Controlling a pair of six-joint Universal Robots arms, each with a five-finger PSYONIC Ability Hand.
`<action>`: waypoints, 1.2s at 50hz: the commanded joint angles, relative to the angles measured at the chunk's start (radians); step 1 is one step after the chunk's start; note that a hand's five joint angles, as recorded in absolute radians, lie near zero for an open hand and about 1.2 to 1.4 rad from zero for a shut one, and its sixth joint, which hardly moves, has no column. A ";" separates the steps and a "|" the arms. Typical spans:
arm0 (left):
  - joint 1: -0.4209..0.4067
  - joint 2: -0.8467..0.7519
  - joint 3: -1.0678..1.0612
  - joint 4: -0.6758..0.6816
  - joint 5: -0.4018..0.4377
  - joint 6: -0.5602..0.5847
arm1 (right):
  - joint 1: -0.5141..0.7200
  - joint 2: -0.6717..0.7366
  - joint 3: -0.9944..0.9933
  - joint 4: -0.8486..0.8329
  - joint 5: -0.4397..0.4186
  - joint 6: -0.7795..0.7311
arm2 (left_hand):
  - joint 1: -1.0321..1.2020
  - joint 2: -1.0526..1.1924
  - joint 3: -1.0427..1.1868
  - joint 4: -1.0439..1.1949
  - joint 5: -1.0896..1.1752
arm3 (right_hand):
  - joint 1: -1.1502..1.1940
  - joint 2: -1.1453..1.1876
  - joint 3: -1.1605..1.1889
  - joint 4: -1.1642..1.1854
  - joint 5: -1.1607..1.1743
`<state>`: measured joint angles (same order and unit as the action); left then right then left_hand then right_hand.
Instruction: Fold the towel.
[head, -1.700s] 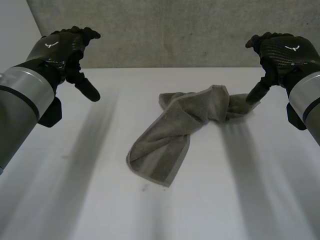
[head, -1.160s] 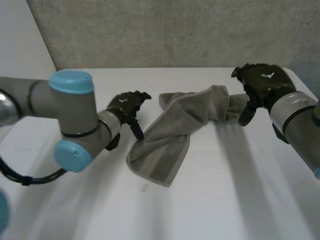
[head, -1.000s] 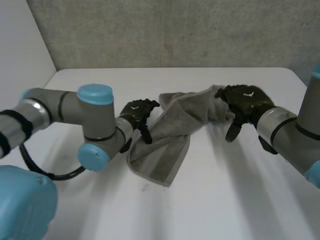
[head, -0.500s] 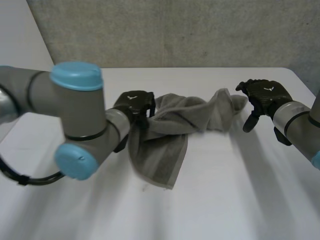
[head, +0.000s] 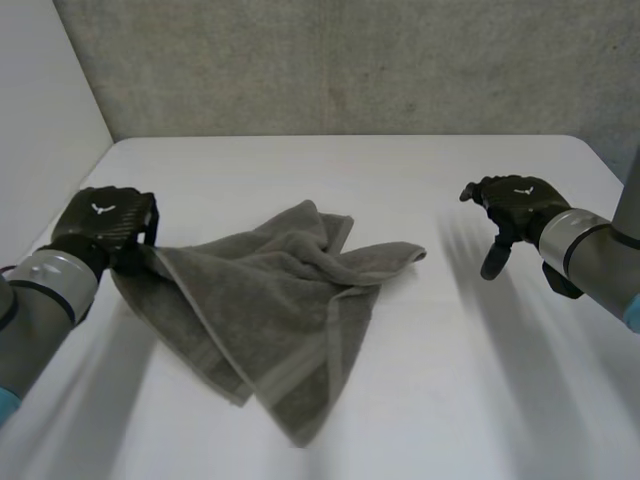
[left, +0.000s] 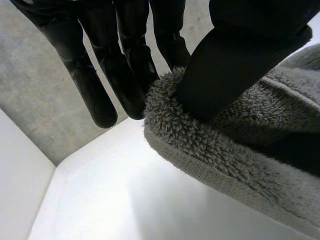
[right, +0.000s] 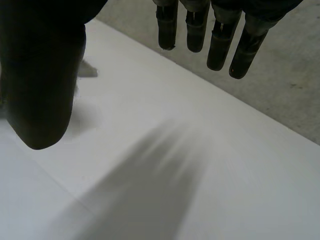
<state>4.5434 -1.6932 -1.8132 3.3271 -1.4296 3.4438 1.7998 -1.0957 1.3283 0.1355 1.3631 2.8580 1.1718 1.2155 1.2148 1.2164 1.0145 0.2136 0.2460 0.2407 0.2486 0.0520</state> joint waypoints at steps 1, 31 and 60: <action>0.072 -0.094 0.041 0.042 0.103 0.012 | 0.018 0.022 0.008 -0.008 0.002 -0.054 | 0.224 0.181 0.181 0.180 0.207 | -0.039 -0.071 -0.066 -0.074 -0.052; 0.026 -0.092 0.020 0.040 0.103 0.005 | 0.457 -0.069 0.272 -0.136 -0.156 -0.128 | 0.224 0.181 0.181 0.180 0.207 | 0.133 0.100 0.106 0.098 0.120; 0.014 -0.094 0.003 0.043 0.104 -0.066 | 0.576 0.132 0.293 -0.342 -0.211 -0.126 | 0.207 0.164 0.164 0.163 0.190 | 0.367 0.335 0.340 0.332 0.354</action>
<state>4.5574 -1.7867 -1.8079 3.3707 -1.3253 3.3763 2.3782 -0.9819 1.6213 -0.1508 1.1509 2.7301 1.1718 1.2134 1.2126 1.2134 1.0145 0.4807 0.4767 0.4877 0.4887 0.3213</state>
